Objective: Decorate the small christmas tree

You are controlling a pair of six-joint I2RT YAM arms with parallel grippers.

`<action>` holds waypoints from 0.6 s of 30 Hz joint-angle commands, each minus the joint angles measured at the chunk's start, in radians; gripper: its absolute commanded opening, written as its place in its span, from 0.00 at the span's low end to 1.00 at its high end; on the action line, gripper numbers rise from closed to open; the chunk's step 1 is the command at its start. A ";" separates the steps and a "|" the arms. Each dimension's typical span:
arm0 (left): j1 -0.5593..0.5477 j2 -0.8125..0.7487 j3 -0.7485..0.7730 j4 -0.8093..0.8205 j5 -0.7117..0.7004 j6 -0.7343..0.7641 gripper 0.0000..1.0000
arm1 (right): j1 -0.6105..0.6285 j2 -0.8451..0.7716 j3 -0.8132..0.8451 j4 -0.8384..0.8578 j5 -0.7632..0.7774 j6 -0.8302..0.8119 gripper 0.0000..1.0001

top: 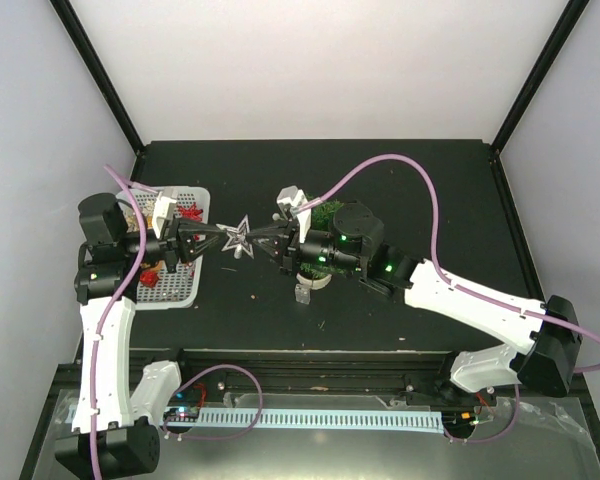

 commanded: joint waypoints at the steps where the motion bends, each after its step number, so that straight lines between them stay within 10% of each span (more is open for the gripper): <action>1: -0.007 -0.011 -0.002 0.054 0.209 -0.039 0.02 | 0.004 0.008 0.040 0.015 -0.015 -0.008 0.01; 7: -0.007 0.015 -0.007 0.098 0.204 -0.067 0.12 | 0.005 0.015 0.047 0.008 -0.027 -0.013 0.01; 10: -0.006 0.036 -0.025 0.178 0.206 -0.139 0.68 | 0.004 0.001 0.052 -0.020 0.021 -0.038 0.01; 13: -0.003 0.035 -0.048 0.253 0.199 -0.191 0.97 | 0.005 -0.026 0.060 -0.078 0.118 -0.078 0.01; 18: 0.051 0.009 -0.144 0.543 0.138 -0.390 0.99 | 0.004 -0.029 0.147 -0.266 0.379 -0.159 0.01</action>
